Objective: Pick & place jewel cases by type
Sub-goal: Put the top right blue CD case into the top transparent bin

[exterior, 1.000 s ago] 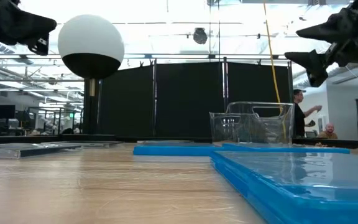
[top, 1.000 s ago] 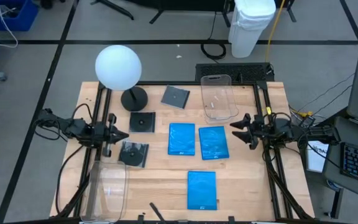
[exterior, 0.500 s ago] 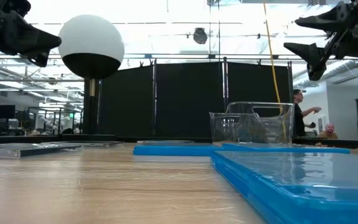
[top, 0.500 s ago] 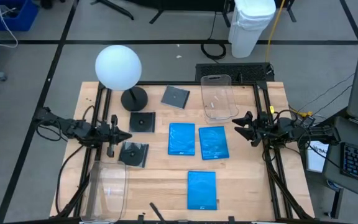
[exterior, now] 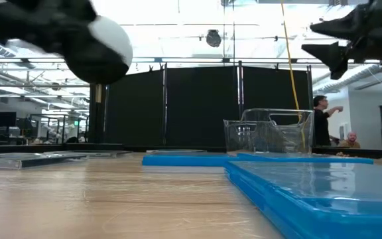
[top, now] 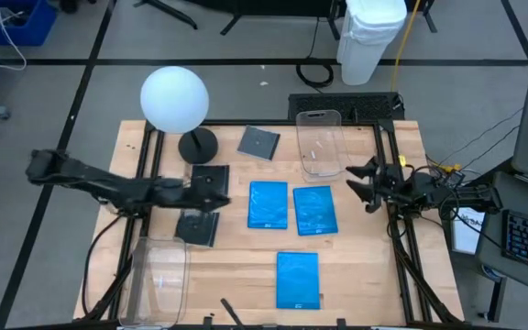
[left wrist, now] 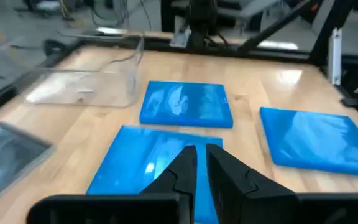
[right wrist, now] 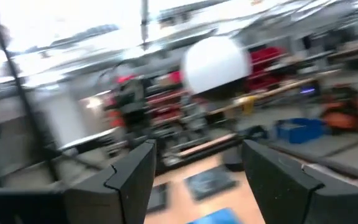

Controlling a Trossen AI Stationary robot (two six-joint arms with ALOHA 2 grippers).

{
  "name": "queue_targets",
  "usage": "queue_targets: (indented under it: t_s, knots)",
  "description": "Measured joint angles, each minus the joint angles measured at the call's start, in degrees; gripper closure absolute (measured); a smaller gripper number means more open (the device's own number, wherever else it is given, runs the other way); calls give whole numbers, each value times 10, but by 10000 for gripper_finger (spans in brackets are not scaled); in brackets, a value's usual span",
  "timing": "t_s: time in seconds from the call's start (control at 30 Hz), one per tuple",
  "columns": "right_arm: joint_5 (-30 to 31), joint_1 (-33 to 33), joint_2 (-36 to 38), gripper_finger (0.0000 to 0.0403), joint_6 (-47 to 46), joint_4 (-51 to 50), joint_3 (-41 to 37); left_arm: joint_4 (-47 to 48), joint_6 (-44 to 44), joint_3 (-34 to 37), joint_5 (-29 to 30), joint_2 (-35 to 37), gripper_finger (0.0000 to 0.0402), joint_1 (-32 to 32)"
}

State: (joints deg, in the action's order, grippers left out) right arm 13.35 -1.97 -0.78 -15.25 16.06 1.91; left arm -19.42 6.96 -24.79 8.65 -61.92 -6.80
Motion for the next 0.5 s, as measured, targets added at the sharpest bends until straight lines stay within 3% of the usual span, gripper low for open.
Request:
queue_targets:
  t_s: [0.1, 0.2, 0.37, 0.5]
  knots:
    - [-47, 0, 0, 174, -6, 4, 0, 18, -33, -109, -55, -126, 356, 27]
    - [-53, 0, 0, 172, -21, 9, 0, 54, -64, -223, -95, -231, 355, 45]
    - [-121, 0, 0, 176, 25, -6, 0, 138, -80, -386, -104, -358, 355, 63]
    - [-126, 0, -1, 186, 29, -15, 7, 164, -82, -466, -129, -433, 355, 72]
